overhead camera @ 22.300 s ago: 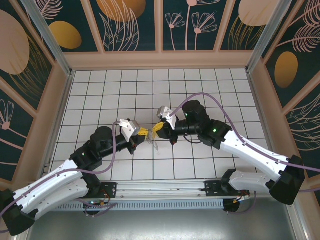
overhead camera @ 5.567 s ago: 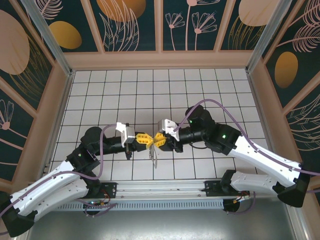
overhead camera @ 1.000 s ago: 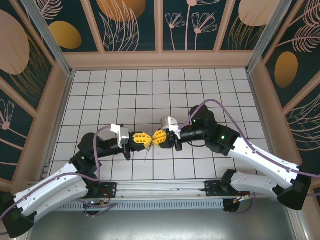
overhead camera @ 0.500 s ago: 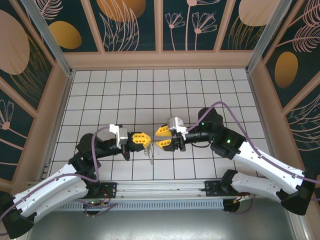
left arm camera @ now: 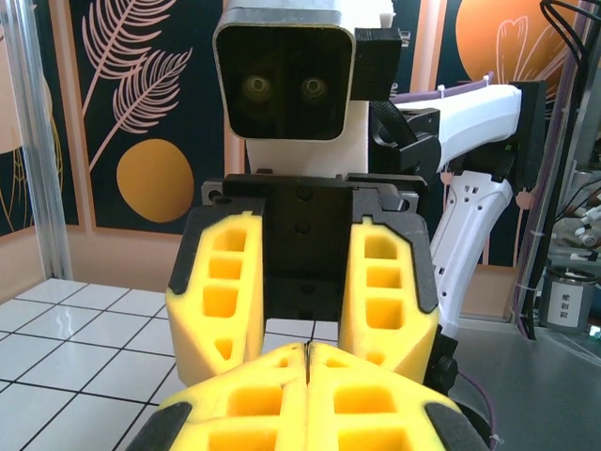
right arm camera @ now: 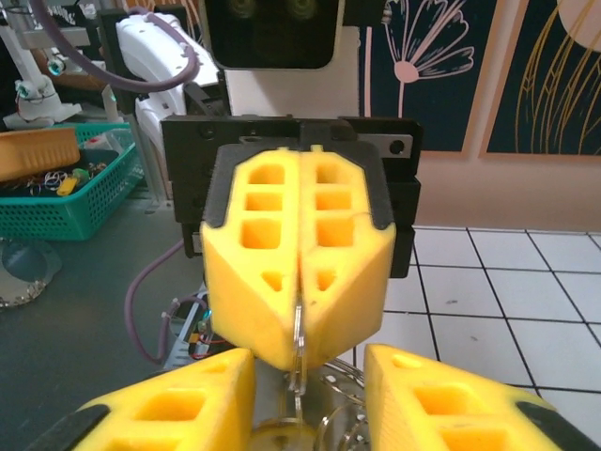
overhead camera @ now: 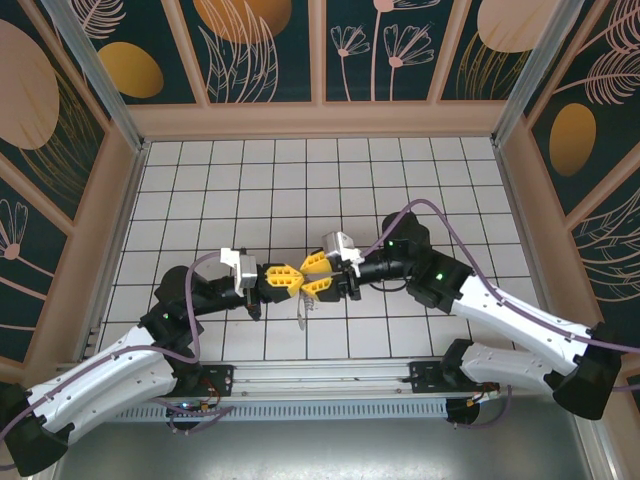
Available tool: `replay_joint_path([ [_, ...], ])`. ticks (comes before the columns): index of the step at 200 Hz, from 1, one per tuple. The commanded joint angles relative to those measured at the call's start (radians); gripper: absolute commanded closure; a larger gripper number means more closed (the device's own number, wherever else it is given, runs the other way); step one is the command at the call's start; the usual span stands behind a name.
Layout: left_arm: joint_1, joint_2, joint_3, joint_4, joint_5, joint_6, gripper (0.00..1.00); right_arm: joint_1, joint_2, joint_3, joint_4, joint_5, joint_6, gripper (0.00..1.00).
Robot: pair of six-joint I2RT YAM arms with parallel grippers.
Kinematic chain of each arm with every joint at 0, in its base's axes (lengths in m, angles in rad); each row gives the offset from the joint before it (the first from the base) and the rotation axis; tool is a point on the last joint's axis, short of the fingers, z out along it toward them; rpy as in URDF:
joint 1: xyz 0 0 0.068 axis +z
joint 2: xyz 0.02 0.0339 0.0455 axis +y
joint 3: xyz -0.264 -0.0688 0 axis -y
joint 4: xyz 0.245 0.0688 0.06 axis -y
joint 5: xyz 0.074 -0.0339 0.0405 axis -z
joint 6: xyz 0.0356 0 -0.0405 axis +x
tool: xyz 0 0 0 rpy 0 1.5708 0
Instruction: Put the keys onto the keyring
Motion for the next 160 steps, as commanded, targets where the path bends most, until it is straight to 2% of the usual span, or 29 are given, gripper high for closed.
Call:
replay_joint_path([
  [1,-0.001,-0.017,0.017,0.059,0.015,0.005,1.0,-0.004,0.008,0.011,0.025,-0.011,-0.007,0.73],
  [33,-0.002,-0.005,0.022,0.058,0.022,0.005,1.0,-0.007,0.011,0.017,0.023,0.002,-0.02,1.0],
  [73,-0.002,-0.008,0.039,0.008,0.015,0.012,1.0,-0.015,0.02,0.051,-0.043,0.069,-0.054,1.0],
  [114,-0.003,0.016,0.157,-0.338,-0.066,0.117,1.0,-0.012,0.063,0.18,-0.281,0.2,-0.167,1.0],
  [135,-0.002,0.058,0.231,-0.503,-0.057,0.157,1.0,-0.006,0.091,0.237,-0.372,0.246,-0.203,1.0],
  [160,-0.001,0.109,0.28,-0.611,-0.057,0.179,0.87,0.024,0.124,0.282,-0.432,0.303,-0.228,1.0],
])
